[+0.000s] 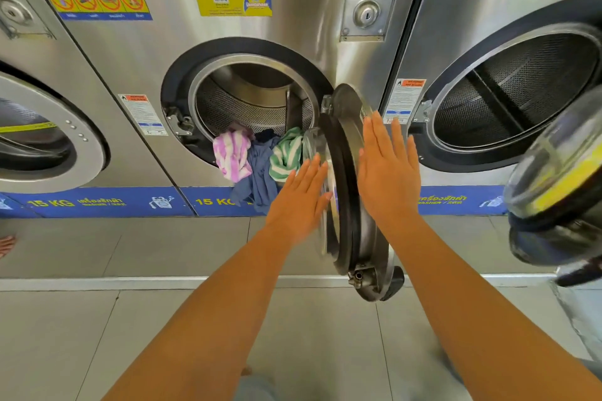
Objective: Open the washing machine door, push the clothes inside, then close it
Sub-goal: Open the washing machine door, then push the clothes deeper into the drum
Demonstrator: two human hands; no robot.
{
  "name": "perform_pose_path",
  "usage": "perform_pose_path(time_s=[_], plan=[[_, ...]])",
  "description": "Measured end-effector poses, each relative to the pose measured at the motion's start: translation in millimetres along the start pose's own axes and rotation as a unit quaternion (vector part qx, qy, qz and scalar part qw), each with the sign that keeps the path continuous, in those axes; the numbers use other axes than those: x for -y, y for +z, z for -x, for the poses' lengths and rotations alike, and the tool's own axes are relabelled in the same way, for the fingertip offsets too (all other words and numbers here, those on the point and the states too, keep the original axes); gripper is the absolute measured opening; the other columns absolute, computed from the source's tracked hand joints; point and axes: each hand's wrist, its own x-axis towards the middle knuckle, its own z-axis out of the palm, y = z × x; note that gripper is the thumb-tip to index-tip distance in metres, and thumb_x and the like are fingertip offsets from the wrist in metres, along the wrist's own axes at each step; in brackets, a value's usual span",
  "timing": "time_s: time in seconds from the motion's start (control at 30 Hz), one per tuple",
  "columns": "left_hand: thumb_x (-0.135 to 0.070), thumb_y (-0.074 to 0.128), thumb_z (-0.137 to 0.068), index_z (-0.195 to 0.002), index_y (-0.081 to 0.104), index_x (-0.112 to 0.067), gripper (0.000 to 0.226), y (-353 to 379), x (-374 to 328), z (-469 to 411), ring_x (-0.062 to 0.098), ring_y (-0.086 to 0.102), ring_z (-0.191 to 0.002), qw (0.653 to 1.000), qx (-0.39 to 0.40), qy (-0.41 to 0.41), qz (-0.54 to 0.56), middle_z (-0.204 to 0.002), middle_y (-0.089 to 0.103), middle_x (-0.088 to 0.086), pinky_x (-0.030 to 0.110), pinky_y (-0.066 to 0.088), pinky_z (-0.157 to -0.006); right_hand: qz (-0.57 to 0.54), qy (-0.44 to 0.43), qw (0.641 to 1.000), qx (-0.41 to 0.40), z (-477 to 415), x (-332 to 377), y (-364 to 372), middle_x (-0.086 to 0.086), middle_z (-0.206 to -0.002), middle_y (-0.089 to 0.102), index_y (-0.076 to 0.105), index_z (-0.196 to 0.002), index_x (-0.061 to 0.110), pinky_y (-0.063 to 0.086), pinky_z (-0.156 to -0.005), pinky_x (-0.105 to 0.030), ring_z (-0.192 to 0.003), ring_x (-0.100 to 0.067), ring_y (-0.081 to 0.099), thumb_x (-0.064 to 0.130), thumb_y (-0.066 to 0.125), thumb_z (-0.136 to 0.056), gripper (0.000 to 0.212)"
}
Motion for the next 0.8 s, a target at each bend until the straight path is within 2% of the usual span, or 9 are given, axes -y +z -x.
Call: perform_pose_path(time_s=[0.2,0.3,0.37,0.43,0.53,0.63,0.8], plan=[[-0.040,0.020,-0.103,-0.154,-0.002,-0.019,0.059,2,-19,-29,0.018,-0.007,-0.151,0.999,0.029,0.019,-0.022,-0.163,-0.004,0.000,0.036,-0.002,-0.124,0.039,-0.023,0.999,0.004,-7,-65,-6,0.000,-0.157,0.031,0.024,-0.152,0.022,0.027,-0.115,-0.052,-0.143,-0.032,0.031,0.027,0.036,-0.101,0.053],[-0.040,0.020,-0.103,-0.153,-0.005,-0.019,0.060,3,-34,-49,0.019,-0.010,-0.151,0.998,0.053,0.027,-0.031,-0.163,-0.008,0.001,0.037,-0.004,-0.122,0.039,0.015,0.999,0.013,-8,-87,-7,-0.005,-0.156,0.034,0.021,-0.152,0.025,0.033,-0.109,-0.052,-0.138,-0.033,0.037,0.029,0.037,-0.101,0.054],[-0.040,0.021,-0.103,-0.154,-0.007,-0.018,0.061,5,-42,-59,0.019,-0.010,-0.151,0.996,0.070,0.036,-0.031,-0.163,-0.010,0.002,0.039,-0.002,-0.123,0.019,0.056,0.998,0.000,-3,-94,-6,-0.009,-0.153,0.037,0.022,-0.152,0.021,0.039,-0.102,-0.049,-0.131,-0.033,0.045,0.029,0.041,-0.099,0.057],[-0.040,0.023,-0.103,-0.153,-0.007,-0.017,0.062,9,-47,-63,0.020,-0.008,-0.151,0.996,0.066,0.043,-0.037,-0.163,-0.009,0.003,0.042,0.002,-0.123,0.006,0.102,0.995,-0.014,5,-97,-1,-0.012,-0.150,0.040,0.023,-0.152,0.017,0.041,-0.102,-0.048,-0.129,-0.033,0.045,0.030,0.044,-0.098,0.059],[-0.043,0.023,-0.102,-0.153,-0.007,-0.015,0.065,15,-51,-66,0.022,-0.007,-0.151,0.996,0.058,0.046,-0.056,-0.163,-0.008,0.005,0.041,0.002,-0.123,0.027,0.141,0.989,-0.017,9,-97,6,-0.014,-0.150,0.039,0.023,-0.151,0.016,0.032,-0.109,-0.056,-0.136,-0.034,0.038,0.044,0.043,-0.096,0.065],[-0.044,0.022,-0.102,-0.153,-0.007,-0.017,0.065,8,-53,-73,0.021,-0.009,-0.151,0.993,0.079,0.059,-0.069,-0.163,-0.010,0.005,0.040,0.000,-0.123,0.056,0.146,0.988,-0.003,4,-103,6,-0.014,-0.148,0.039,0.021,-0.152,0.019,0.026,-0.108,-0.062,-0.137,-0.035,0.035,0.059,0.040,-0.093,0.074],[-0.042,0.023,-0.103,-0.154,-0.003,-0.015,0.064,-7,-67,-84,0.022,-0.007,-0.151,0.988,0.108,0.083,-0.074,-0.163,-0.008,0.005,0.041,0.001,-0.123,0.071,0.152,0.986,0.012,-8,-123,5,-0.019,-0.152,0.034,0.016,-0.153,0.019,0.022,-0.110,-0.064,-0.140,-0.041,0.030,0.065,0.040,-0.089,0.083]])
